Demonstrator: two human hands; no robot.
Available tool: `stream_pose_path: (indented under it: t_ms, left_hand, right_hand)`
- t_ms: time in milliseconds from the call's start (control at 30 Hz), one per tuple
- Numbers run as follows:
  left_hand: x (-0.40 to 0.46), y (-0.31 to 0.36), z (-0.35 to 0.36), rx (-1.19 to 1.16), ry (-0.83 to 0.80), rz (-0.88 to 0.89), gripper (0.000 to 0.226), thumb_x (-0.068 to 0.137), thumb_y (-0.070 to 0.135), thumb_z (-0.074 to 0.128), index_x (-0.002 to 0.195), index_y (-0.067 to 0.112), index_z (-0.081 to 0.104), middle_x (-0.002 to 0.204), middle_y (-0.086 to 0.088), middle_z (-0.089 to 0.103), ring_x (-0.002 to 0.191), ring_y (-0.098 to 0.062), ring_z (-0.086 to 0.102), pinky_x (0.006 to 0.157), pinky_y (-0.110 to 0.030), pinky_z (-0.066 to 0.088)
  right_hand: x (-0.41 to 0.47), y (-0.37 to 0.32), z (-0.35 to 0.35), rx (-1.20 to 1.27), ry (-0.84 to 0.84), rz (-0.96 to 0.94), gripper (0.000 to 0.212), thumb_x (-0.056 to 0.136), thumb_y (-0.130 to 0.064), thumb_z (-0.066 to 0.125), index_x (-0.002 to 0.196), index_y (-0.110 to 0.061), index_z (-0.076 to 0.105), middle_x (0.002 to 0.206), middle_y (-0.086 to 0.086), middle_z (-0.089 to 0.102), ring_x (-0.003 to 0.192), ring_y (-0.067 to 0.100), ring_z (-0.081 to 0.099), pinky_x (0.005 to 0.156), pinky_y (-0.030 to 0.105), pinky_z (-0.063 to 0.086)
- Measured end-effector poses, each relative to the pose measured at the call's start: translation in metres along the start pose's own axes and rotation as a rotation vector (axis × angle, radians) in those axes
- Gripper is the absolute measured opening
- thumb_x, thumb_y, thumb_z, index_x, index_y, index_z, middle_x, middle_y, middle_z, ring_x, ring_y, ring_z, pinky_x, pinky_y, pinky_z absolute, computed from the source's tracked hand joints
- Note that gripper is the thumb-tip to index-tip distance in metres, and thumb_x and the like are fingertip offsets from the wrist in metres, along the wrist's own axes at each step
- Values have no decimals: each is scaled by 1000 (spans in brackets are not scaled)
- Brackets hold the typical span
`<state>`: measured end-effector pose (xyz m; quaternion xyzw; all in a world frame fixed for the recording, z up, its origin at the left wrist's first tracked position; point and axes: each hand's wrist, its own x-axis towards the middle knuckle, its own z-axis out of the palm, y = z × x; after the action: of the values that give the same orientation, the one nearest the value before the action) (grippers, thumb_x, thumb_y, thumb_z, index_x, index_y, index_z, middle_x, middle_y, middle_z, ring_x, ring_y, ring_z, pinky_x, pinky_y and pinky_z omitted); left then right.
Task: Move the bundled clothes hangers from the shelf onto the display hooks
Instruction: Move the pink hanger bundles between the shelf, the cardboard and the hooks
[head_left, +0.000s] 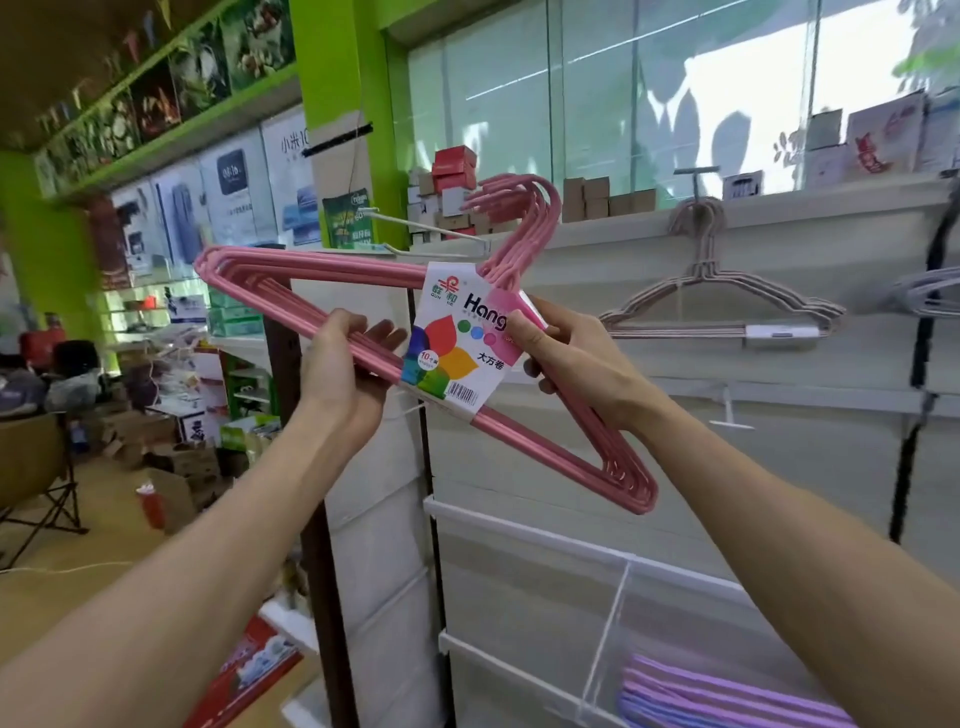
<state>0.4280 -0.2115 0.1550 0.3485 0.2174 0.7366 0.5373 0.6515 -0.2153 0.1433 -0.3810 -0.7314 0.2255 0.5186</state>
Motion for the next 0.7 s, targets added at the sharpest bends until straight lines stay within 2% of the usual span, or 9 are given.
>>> stream_pose_path:
  t_ms: [167,233,267,333,433,533,600,700]
  left_hand:
    - [65,-1,-6,-31,-1,-39,15,94,5,46,80,9,45,51,-3,60,66,-19,65,59,-27,56]
    - [86,-4,-10,-43,15,-58,16,94,5,47,79,8,45,46,-4,59,69,-20,63,61,-30,56]
    - [96,-6,-13,-62,27,-74,16,94,5,48,79,7,45,49,-6,60,71,-21,62,64,-32,56]
    - [116,-13,-18,-118,52,-119,15,94,5,48,80,7,46,67,-10,58,77,-23,61,72,-35,56]
    - [147,-25,-22,-207,82,-179,9,94,5,47,86,7,45,87,-12,49,93,-26,60,90,-41,55]
    - [177,-35,-24,-268,90,-225,12,95,5,46,84,8,42,85,-11,45,90,-26,57,100,-42,51]
    - [198,-41,-23,-298,69,-269,11,94,6,47,84,8,42,86,-12,47,91,-27,57,101,-44,51]
    - [226,-50,-21,-341,40,-319,4,91,7,49,92,6,45,91,-13,51,98,-28,59,99,-45,52]
  right_hand:
    - [62,23,12,-36,8,-1,48,92,-59,57,136,-40,56,104,3,75,74,15,55,68,35,49]
    - [81,31,17,-56,-2,-7,45,92,-59,57,134,-43,57,104,4,74,74,15,53,68,34,48]
    - [90,34,19,-68,-9,-6,43,92,-59,56,132,-44,57,104,4,74,74,15,52,68,34,47]
    - [106,39,22,-101,-22,6,44,92,-59,56,134,-44,56,104,2,74,75,15,50,68,34,46]
    - [130,42,23,-162,-42,31,45,91,-61,57,133,-47,54,107,1,74,77,16,48,69,33,43]
    - [155,42,20,-264,-57,41,43,91,-60,57,132,-46,55,107,1,75,78,16,49,69,32,43]
    - [171,41,18,-333,-45,45,49,91,-61,56,135,-41,56,105,-3,75,79,16,52,68,31,45]
    - [189,40,13,-395,-39,57,48,90,-63,56,133,-43,58,103,-5,74,77,14,53,68,31,46]
